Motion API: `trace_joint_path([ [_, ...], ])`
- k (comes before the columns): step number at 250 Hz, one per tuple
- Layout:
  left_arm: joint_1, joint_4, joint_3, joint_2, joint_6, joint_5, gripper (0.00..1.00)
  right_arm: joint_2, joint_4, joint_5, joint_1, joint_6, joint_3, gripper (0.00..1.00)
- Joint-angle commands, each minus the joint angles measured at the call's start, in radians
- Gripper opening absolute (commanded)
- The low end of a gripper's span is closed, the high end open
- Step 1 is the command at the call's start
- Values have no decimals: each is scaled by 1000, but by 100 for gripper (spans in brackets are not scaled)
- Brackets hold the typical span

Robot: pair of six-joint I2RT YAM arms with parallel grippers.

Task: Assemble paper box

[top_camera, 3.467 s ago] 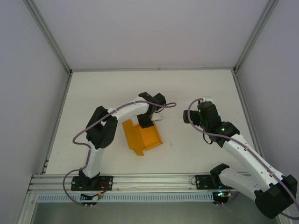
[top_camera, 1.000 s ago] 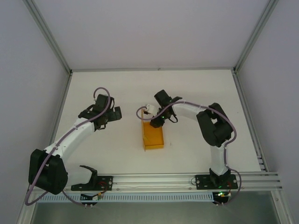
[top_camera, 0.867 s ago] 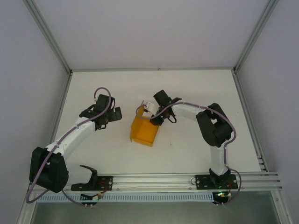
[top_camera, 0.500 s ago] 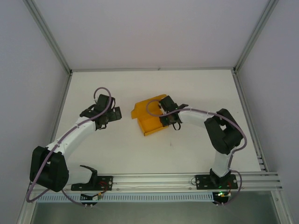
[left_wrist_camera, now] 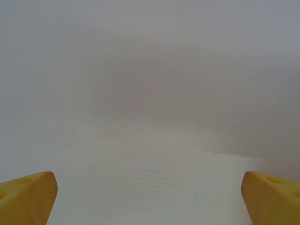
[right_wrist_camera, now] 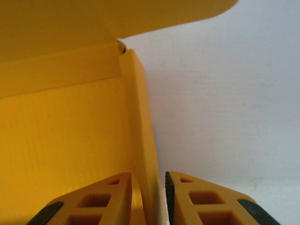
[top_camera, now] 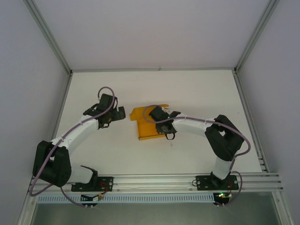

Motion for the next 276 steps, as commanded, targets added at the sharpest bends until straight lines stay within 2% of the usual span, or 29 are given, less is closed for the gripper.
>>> trace_joint_path([
  [1, 8, 24, 33, -41, 44, 25, 100, -64, -27, 36, 8, 37, 18, 28],
  [18, 9, 22, 48, -64, 62, 28, 100, -107, -8, 49, 8, 18, 13, 33],
  [34, 8, 20, 65, -92, 81, 40, 100, -168, 8, 85, 7, -14, -3, 50],
  [60, 8, 48, 79, -153, 146, 123, 100, -285, 37, 155, 8, -129, -38, 69],
  [83, 9, 75, 89, -195, 221, 249, 100, -387, 180, 163, -1, -390, -106, 89],
  [105, 7, 69, 104, -194, 357, 505, 100, -454, 331, 16, -39, -685, -161, 100],
  [118, 4, 35, 120, -169, 461, 678, 100, -468, 352, -114, -76, -825, -158, 100],
  [128, -3, 0, 139, -140, 520, 751, 100, -466, 347, -191, -106, -892, -141, 100],
  [142, -17, -47, 168, -92, 570, 749, 100, -446, 307, -322, -151, -984, -106, 100],
  [163, -38, -126, 216, -4, 642, 672, 100, -388, 220, -469, -210, -1131, -46, 100],
  [182, -54, -184, 267, 74, 698, 597, 100, -318, 156, -436, -233, -1225, 11, 100],
  [197, -58, -224, 301, 126, 741, 581, 100, -260, 109, -444, -253, -1283, 59, 99],
  [226, -62, -274, 345, 186, 802, 590, 98, -161, 21, -540, -287, -1354, 146, 87],
  [245, -66, -313, 374, 220, 824, 561, 89, -95, -70, -535, -293, -1376, 223, 74],
  [264, -70, -351, 396, 252, 842, 526, 75, -45, -149, -509, -296, -1365, 291, 58],
  [276, -76, -366, 407, 264, 845, 512, 67, -30, -174, -508, -298, -1364, 306, 53],
])
